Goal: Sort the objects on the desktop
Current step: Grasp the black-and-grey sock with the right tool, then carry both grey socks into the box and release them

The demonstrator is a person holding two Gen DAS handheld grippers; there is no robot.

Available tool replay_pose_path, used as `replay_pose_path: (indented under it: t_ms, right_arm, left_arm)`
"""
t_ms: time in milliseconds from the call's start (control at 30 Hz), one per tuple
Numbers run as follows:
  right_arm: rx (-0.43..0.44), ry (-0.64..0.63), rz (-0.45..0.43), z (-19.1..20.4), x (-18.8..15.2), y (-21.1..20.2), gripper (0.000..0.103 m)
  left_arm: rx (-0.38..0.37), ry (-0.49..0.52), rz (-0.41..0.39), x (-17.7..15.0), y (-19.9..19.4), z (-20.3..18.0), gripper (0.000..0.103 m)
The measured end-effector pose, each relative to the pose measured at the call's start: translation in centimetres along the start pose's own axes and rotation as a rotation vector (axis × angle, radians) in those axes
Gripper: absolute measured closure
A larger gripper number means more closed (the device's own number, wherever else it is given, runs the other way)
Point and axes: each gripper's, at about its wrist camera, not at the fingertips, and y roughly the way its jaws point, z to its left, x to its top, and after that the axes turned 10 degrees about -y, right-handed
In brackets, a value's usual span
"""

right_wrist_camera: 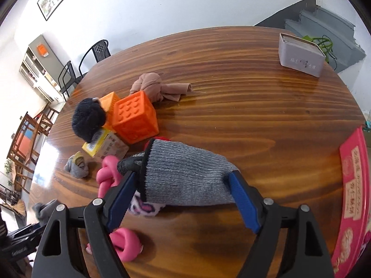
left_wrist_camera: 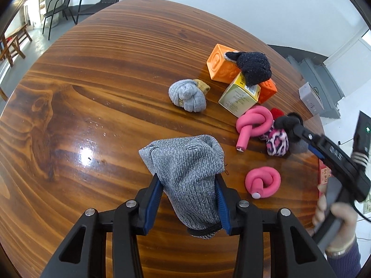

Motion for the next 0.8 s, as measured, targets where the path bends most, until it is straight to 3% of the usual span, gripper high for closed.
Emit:
replay_pose_path:
  t_ms: [133, 233, 333, 433, 467, 500, 800]
  right_arm:
    - [0.015, -0.019, 0.018, -0.2, 0.6, 0.5, 0.019]
    - [0.021, -0.055, 0.030, 0.0, 0.5, 0.3, 0.039]
    - [0.015, -0.084, 0.036, 0.5, 0.1, -0.5, 0.051]
    - [0.012, -0.089, 0.022, 0.6, -0.5, -1.6, 0.068]
    - [0.014, -0.085, 0.016, 0.5, -0.6, -2.0, 0.078]
    - [0.021, -0.080, 0.002, 0.4, -0.7, -2.7, 0.099]
    - [0.023, -0.038, -0.080, -2.3, -1.2, -8.3, 0.101]
  left_arm:
    - [0.003, -0.005, 0.008, -0.2, -0.1, 0.0, 0.058]
    - [0.001, 0.000, 0.004, -0.4, -0.4, -0.2, 0.058]
    - [-0.004, 0.010, -0.010, -0.7, -1.0, -0.7, 0.058]
    - [-0.009, 0.021, -0.028, -1.0, -1.8, -1.5, 0.058]
    - [-0.011, 0.024, -0.033, -1.1, -2.0, -1.7, 0.058]
    - [-0.013, 0.027, -0.038, -1.2, -2.2, -2.0, 0.058]
    - [-0.040, 0.059, -0.060, -3.2, -3.4, -4.8, 0.058]
